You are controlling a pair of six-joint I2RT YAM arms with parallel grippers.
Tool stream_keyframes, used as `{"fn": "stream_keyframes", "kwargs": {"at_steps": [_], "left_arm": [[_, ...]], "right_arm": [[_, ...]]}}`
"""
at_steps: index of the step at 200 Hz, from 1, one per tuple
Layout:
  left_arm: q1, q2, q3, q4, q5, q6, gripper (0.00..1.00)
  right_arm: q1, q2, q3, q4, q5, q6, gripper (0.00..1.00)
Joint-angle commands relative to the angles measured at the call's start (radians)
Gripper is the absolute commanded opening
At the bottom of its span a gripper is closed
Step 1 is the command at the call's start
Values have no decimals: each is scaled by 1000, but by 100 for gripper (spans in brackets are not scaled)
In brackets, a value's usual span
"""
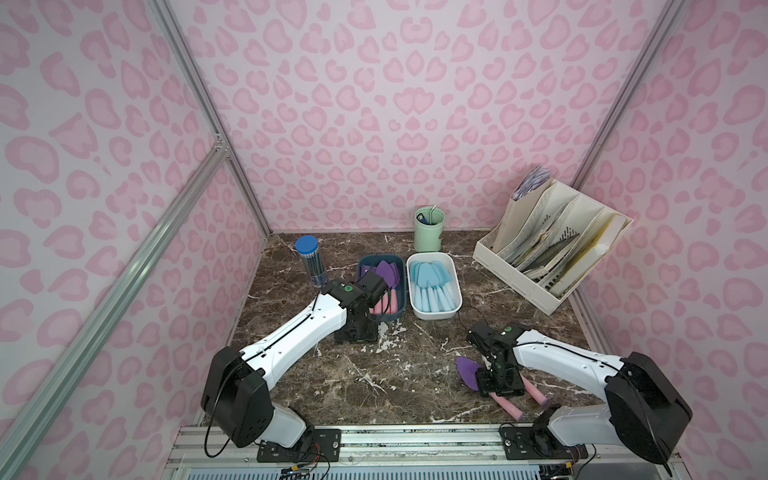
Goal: Sort the small shovels by color and place them into the storage box
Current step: Pick up the shovel from the center of the board.
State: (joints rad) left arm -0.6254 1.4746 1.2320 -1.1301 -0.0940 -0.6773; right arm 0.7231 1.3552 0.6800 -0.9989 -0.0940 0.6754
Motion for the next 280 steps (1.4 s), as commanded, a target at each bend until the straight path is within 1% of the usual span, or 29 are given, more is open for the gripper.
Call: {"fn": "stream_keyframes", "kwargs": {"at_steps": [1,62,130,169,199,280], "left_arm": [[1,1,0,-10,-1,7,66],[1,3,3,-10,-1,7,66],[2,-4,0,-17,-6,10,66],[3,-4,3,-17,-6,13,66],[3,-1,6,-17,-6,15,66],[3,-3,3,-20,-9,15,66]], "right_arm": [[10,7,-2,10,-13,-11,66],[37,19,7,14,-17,0,62],[55,51,5,52,-33,6,55],[54,62,17,52,-15,7,50],[54,64,20,52,-10,7,43],[54,67,17,71,-15,5,33]]}}
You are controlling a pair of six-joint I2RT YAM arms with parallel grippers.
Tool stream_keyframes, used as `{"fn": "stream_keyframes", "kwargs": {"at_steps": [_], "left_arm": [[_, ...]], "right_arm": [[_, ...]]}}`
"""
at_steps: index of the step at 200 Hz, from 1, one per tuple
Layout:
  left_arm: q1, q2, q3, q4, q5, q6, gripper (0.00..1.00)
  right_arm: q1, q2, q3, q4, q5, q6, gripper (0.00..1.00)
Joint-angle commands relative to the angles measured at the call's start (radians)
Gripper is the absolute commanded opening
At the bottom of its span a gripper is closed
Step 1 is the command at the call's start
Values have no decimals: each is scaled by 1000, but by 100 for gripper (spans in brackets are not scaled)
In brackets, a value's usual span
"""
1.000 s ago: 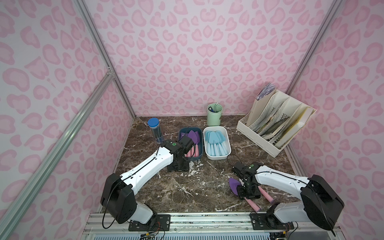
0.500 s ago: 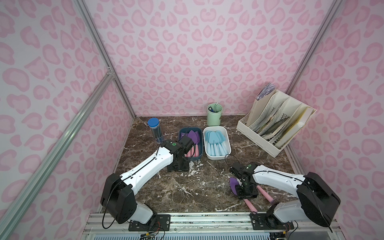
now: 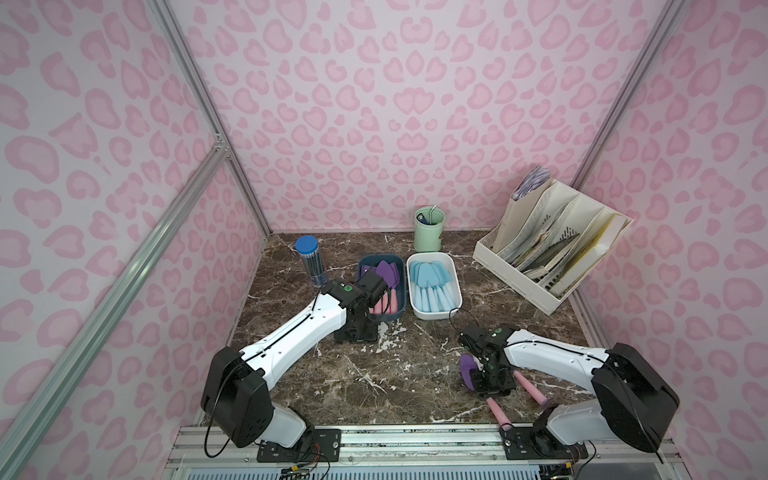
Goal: Sort the small shovels by color and place them into the storage box
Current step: Pick up the shovel from the center of the board, then place the shovel in the storage box.
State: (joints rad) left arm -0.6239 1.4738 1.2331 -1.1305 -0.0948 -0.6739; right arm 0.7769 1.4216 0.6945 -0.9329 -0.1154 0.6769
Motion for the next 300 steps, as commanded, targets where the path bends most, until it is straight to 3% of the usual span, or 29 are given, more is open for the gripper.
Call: {"fn": "stream_keyframes", "kwargs": {"at_steps": [1,148,232,300], "left_arm": [[1,-3,2,-20,-10,11,66],[3,5,6,-24,-12,13,66],[16,-17,-2,-33,-22,10,66],[52,-60,-13,-42,-44,7,66]], "right_arm": [[0,0,3,6,7,3,33],[-1,51,120,19,45,-34,19],[0,61,293,-78,75,-43,17],[-15,163,578,-106,88,-82,17]]}}
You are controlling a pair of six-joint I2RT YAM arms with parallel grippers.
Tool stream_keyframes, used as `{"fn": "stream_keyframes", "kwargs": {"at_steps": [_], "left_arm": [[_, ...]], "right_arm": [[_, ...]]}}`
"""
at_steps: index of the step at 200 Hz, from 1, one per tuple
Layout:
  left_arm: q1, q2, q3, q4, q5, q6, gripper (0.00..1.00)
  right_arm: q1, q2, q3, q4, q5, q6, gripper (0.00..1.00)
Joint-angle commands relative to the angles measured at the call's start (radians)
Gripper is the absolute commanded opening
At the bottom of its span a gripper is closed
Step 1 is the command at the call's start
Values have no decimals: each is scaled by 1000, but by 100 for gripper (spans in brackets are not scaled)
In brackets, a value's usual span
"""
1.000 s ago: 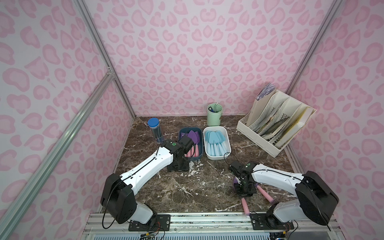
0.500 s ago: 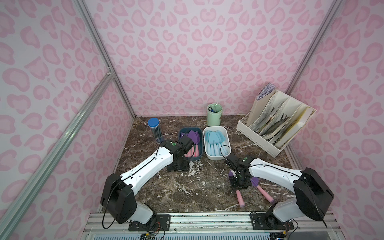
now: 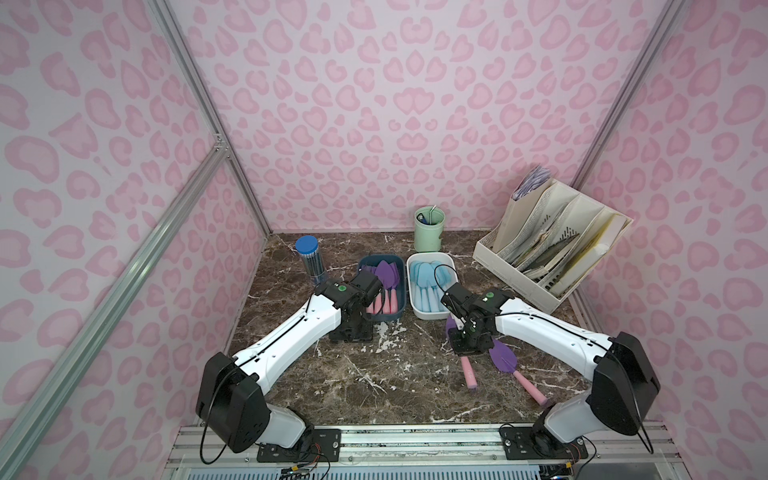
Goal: Sort the small shovels by color and place them into the storage box
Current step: Place the shovel in the storage box.
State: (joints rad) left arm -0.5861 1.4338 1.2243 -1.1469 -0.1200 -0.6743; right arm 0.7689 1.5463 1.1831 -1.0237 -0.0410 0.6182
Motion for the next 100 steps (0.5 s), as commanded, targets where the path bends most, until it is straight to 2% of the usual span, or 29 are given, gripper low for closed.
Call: {"fn": "stream_keyframes", "kwargs": {"at_steps": [1,100], "left_arm": [[16,-21,-5,-26,-19,7,66],[90,-152,-25,-95,-62,24,67]], "right_arm": [[-6,41,95,-15,13,-24,17],[-18,480,775,-83,-38,-62,16]]}}
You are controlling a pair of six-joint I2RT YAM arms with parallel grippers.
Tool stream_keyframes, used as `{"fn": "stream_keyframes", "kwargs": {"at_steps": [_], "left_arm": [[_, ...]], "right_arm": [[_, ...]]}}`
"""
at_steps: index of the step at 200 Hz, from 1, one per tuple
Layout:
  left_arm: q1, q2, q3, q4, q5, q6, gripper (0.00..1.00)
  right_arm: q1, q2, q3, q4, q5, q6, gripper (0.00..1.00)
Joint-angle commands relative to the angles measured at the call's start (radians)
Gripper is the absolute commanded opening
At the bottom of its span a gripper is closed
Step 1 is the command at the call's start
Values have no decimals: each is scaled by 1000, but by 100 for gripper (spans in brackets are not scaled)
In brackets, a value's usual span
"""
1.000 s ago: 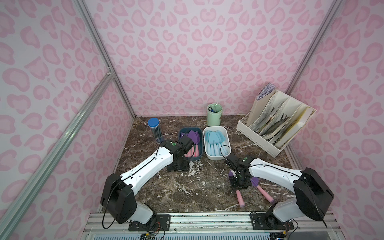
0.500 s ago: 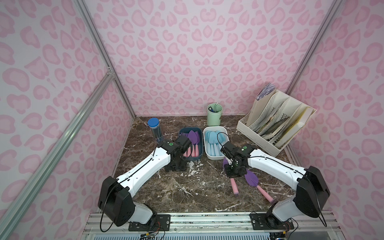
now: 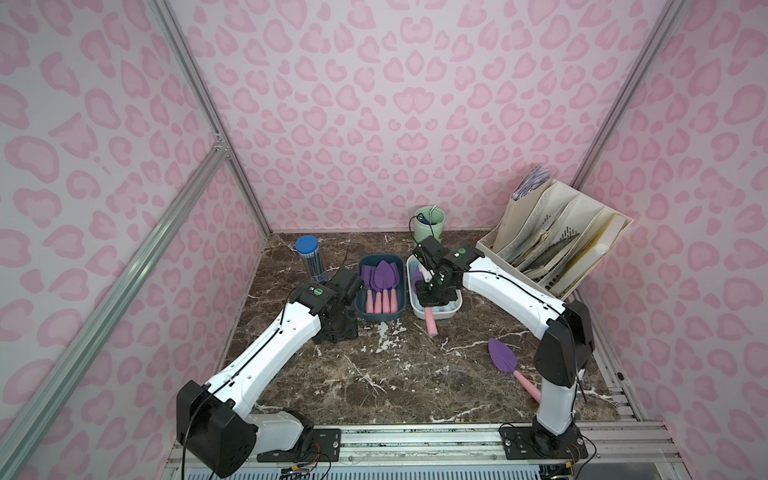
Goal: Sort the small shovels by color and place them into the storage box
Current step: Place the shovel in the storage box.
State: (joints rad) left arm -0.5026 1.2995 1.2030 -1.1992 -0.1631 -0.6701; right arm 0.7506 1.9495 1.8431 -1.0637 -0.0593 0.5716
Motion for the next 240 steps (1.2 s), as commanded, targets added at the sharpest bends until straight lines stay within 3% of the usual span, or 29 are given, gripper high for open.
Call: {"fn": "stream_keyframes", "kwargs": {"at_steps": [1,73,130,240], "left_arm": [[7,-19,-5,-43,-20,20,67],[21,-77,-14,-86,-31,21,67],[22,-89,12,-119,-47,28,67],[22,-89,10,-118,-49,31,67]], "right_arm": [[1,82,122,-45,-22,-16,16],[4,496,772,-148,-85,10,15],[-15,566,761,47,-80,76,14],[8,667,776,32,-1,68,13]]}}
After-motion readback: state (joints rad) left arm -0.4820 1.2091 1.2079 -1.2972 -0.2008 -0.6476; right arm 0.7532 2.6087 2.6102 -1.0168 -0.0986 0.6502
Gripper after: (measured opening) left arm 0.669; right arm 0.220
